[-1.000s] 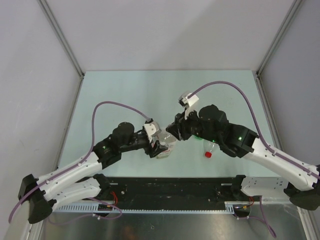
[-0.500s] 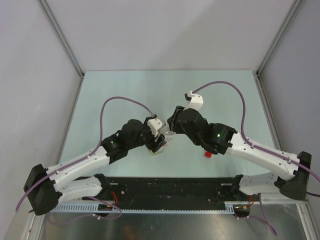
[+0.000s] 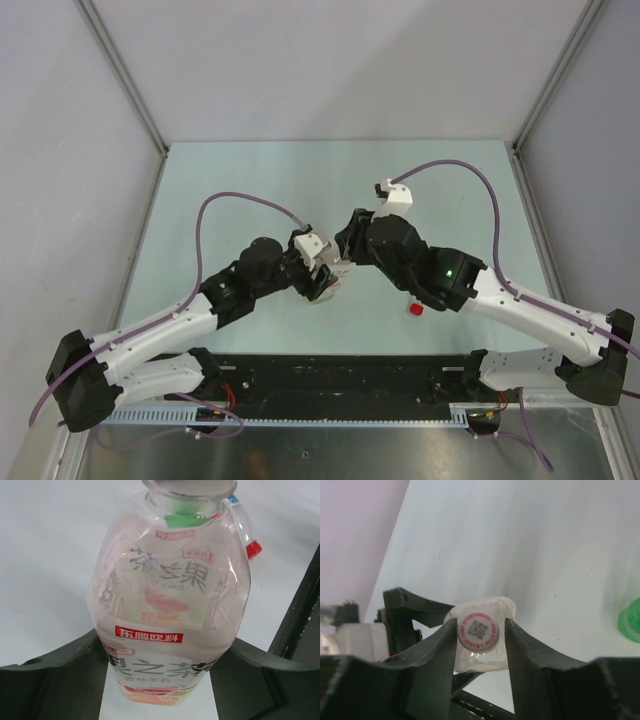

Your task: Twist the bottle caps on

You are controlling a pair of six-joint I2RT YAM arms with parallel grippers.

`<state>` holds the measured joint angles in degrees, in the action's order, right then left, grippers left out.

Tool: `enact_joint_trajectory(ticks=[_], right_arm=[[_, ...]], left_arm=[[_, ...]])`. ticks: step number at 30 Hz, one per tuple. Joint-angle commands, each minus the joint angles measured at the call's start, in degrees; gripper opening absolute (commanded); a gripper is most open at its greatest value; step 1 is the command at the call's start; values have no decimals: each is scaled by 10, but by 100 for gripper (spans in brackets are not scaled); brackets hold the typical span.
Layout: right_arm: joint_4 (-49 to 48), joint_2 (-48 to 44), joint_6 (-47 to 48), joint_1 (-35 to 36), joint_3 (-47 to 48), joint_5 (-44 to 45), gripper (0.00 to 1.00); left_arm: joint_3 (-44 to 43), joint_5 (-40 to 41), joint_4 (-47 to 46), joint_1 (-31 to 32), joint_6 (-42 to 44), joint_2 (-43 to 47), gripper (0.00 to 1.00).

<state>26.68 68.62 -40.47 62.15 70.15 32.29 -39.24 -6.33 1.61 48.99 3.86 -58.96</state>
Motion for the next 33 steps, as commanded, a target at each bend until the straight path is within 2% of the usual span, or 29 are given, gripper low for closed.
enact_joint_trajectory(ticks=[1, 9, 12, 15, 17, 21, 26, 33], right_arm=[[-10, -20, 44, 0, -8, -43, 52], [-16, -58, 117, 3, -8, -84, 83], [-18, -86, 184, 3, -8, -156, 92], [-5, -121, 305, 2, -8, -272, 97], [26, -144, 373, 2, -8, -332, 98], [68, -209, 484, 3, -24, -379, 98], [70, -287, 629, 3, -64, -535, 95], [36, -272, 699, 3, -79, -585, 93]], left_arm=[[-32, -14, -78, 2, -13, 21, 0], [-10, -11, -85, 2, -9, 16, 0], [1, -55, -93, 1, 7, 31, 0], [28, -154, -95, -3, 70, 57, 0], [40, -221, -84, -10, 111, 78, 0], [48, -343, -59, -20, 155, 114, 0], [57, -399, -49, -23, 178, 132, 0], [48, -438, -42, -23, 183, 106, 0]])
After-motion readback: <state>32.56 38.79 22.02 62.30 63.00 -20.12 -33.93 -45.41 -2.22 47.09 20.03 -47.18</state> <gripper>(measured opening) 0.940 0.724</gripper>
